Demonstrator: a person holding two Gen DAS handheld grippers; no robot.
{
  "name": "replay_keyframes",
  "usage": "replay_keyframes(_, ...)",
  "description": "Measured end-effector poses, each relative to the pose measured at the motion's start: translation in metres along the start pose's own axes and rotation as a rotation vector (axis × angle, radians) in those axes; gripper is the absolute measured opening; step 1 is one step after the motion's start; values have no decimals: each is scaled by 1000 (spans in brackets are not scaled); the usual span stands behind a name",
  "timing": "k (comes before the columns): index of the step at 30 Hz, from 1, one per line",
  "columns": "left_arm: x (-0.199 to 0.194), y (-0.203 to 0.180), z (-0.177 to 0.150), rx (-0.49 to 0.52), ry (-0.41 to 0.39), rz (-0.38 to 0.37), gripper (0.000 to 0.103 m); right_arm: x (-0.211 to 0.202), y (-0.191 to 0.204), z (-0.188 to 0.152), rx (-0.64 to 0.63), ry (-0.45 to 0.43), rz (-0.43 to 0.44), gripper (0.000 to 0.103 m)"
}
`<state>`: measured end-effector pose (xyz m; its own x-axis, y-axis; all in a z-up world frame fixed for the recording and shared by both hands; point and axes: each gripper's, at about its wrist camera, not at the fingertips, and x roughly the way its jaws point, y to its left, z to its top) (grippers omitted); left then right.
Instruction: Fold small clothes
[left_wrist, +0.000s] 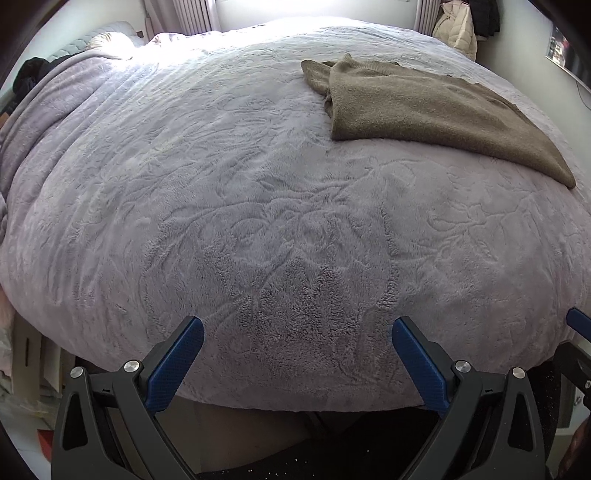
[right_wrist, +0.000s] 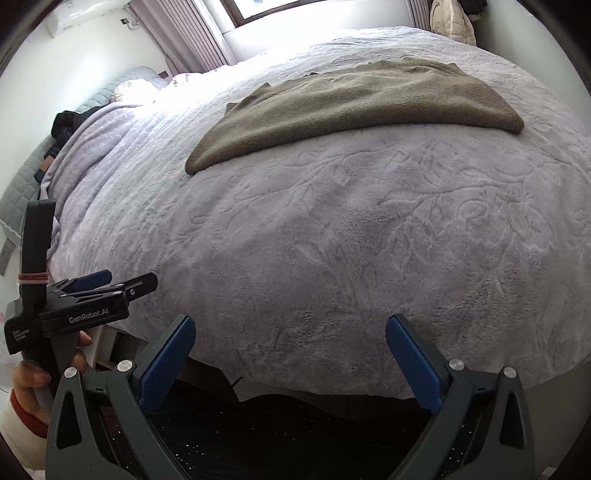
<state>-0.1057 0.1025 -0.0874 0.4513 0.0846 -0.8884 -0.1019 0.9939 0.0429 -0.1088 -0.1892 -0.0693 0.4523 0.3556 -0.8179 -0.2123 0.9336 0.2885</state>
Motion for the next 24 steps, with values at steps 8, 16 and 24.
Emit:
replay_keyframes(8,3,-11,7,11,11,-52,102,3,-10,5,14,15,-7,103)
replay_keyframes(16,6,-26,13,22,26,-65,102,7,-13,11,4,39,-3,103)
replay_keyframes(24,5,-31,31,-1,19,-76,102,1,-12,29,-39,25,-37,103)
